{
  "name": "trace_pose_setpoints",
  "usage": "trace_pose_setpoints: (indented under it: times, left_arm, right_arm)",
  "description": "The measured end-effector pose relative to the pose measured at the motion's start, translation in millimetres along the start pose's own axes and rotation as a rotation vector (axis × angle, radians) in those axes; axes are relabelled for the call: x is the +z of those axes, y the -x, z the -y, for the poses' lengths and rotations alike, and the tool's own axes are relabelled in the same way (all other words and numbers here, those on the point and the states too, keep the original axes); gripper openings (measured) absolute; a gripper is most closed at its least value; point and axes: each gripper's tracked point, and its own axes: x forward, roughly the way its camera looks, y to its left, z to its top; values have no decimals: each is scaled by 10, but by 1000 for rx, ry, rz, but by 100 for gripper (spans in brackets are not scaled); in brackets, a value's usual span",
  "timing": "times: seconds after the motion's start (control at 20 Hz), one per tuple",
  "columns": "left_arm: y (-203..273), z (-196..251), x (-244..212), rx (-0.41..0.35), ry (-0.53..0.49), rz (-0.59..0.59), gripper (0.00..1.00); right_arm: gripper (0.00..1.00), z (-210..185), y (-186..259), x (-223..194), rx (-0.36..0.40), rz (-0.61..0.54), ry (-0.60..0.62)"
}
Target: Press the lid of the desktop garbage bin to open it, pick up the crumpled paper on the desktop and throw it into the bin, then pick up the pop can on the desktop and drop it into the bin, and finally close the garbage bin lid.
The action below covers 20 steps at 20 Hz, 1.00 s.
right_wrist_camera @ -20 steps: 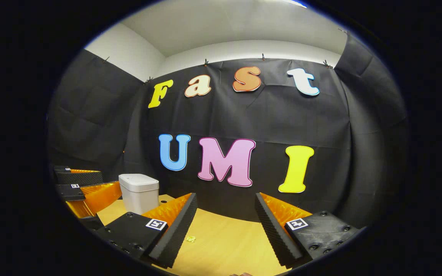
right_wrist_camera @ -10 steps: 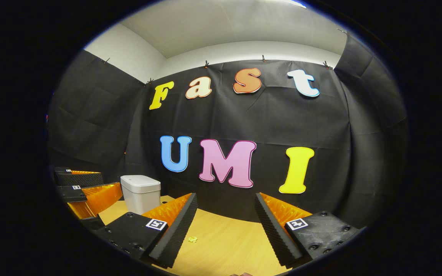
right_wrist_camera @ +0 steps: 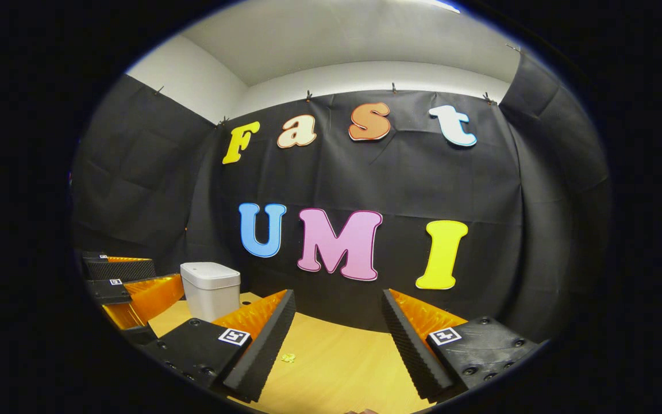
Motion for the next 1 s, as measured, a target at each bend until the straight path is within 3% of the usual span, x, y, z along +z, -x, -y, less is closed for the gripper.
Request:
trace_pose_setpoints:
  times: [0.35, 0.65, 0.75, 0.85, 0.9, 0.95, 1.0]
  left_arm:
    - [-48, -172, -49, -1, 12, -21, 95]
    - [-359, -768, -39, -3, 36, -40, 95]
    - [-483, -895, 13, -25, 28, -33, 90]
    - [-623, -986, 51, -67, 8, -33, 83]
    - [-700, -1014, 81, -104, -10, -40, 72]
    - [-786, -1079, 90, -133, -39, -46, 67]
    - [-903, -1227, 141, -132, -72, -51, 47]
  right_arm:
    - [96, -204, -92, 149, 30, 11, 17]
    - [96, -492, -217, 511, 30, 53, 8]
    - [96, -567, -246, 532, 19, 60, 19]
    - [96, -635, -263, 506, 7, 50, 32]
    - [96, -671, -273, 490, 1, 44, 36]
    - [96, -702, -282, 486, -8, 39, 38]
    - [96, -724, -284, 490, -21, 38, 45]
